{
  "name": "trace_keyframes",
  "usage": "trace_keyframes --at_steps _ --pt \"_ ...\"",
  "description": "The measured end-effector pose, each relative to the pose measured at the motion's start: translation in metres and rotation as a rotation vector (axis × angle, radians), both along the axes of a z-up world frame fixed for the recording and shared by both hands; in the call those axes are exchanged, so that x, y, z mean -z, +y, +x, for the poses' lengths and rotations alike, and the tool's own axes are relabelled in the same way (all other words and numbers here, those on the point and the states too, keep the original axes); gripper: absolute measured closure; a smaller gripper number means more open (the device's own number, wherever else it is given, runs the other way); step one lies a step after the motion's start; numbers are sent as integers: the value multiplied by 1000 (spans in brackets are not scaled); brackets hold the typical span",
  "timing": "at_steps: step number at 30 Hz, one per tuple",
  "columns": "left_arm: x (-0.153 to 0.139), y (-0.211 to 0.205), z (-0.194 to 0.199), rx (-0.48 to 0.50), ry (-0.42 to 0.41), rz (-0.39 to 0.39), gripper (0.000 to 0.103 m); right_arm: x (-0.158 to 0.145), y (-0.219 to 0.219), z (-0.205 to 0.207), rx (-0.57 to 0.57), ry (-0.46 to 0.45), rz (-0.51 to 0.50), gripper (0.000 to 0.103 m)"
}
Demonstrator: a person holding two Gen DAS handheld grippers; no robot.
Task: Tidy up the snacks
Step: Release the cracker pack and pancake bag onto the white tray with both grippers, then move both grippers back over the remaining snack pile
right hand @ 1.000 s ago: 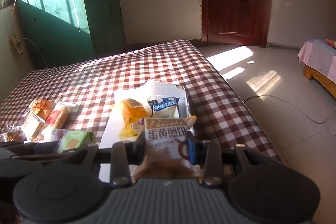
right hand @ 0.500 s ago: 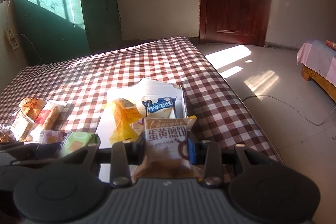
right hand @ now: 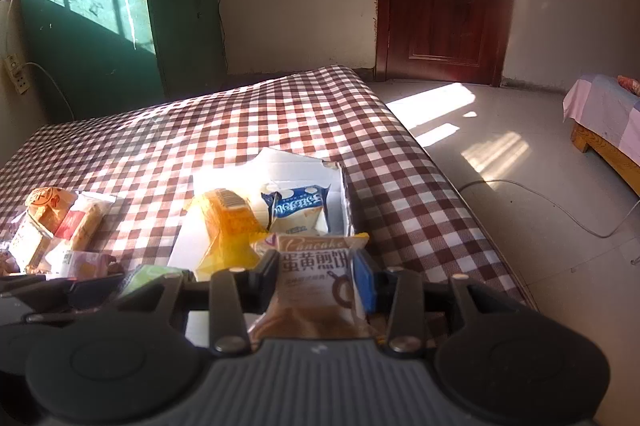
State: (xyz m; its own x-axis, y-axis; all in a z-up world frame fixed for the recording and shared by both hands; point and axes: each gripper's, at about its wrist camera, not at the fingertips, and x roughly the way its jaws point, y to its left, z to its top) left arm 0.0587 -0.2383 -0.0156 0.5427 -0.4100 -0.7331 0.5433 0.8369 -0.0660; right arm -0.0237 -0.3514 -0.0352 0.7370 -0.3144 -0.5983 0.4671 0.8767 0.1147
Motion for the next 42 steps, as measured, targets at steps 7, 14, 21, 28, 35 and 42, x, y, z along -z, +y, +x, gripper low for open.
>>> trace_keyframes --at_steps 7,14,21,28,35,42 --pt "-6 2 -2 -11 2 -13 18 -8 -1 -6 19 -16 -11 56" --pt "-16 11 -4 -45 -5 -20 4 -17 3 -13 20 -37 -9 55" --pt "-28 27 -7 -90 -21 -17 0 -28 9 -21 16 -66 3 43" --pt "-37 52 -9 -157 -29 -10 0 -34 22 -27 0 -82 12 30" --pt "-48 79 -12 -215 -52 -13 0 -42 41 -29 -39 -95 15 27" --pt "-57 106 -17 -268 -73 -13 0 -50 65 -28 -90 -100 1 24"
